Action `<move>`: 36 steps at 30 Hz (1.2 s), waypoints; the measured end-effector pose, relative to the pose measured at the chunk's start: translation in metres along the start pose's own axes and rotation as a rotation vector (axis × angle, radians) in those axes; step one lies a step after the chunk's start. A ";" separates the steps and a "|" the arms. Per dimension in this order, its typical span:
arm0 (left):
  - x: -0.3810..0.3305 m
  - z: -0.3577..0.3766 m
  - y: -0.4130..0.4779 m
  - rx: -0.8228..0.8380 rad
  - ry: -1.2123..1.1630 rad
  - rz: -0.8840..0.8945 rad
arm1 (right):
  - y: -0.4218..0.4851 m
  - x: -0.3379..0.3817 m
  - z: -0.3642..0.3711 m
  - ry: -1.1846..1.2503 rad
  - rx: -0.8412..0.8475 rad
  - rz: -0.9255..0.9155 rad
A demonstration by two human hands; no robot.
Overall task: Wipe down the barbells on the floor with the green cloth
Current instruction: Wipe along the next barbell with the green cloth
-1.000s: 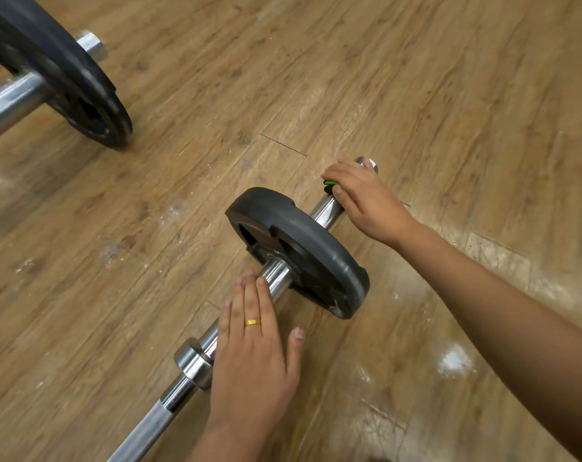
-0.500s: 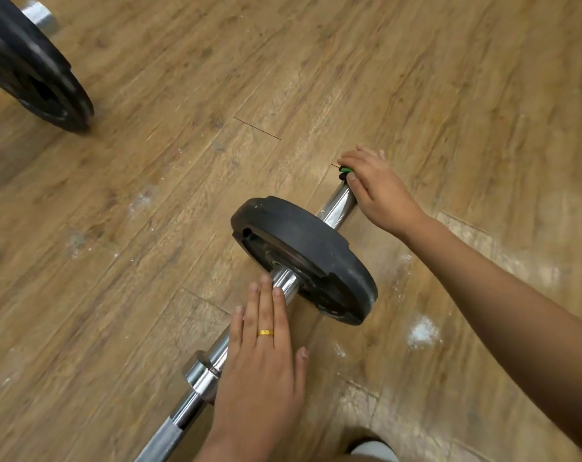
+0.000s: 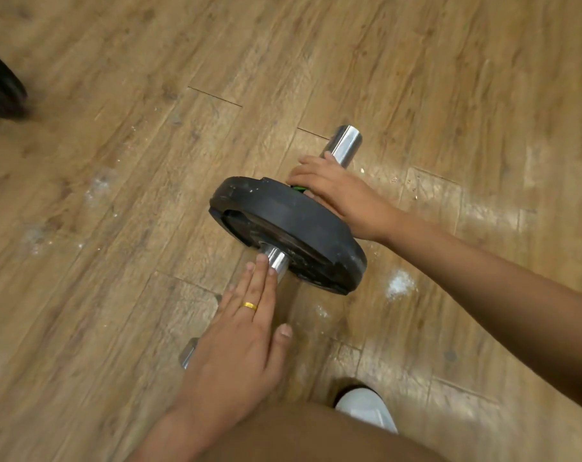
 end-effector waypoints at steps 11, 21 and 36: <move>0.012 0.007 -0.002 0.029 0.076 0.207 | -0.014 0.003 -0.006 -0.020 0.016 0.062; -0.020 0.023 -0.016 -0.083 0.271 0.198 | -0.038 -0.008 -0.018 -0.063 0.067 0.105; -0.063 0.039 -0.034 -0.057 0.188 0.203 | -0.074 -0.014 -0.034 -0.092 0.000 0.200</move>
Point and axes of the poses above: each hand's wrist, its own y-axis towards the middle knuckle, its own z-axis out of the palm, x = y × z, the point moved 1 cm from there along y, towards the middle knuckle, and after that the axes turned 10 degrees about -z, right-handed, at the moved point
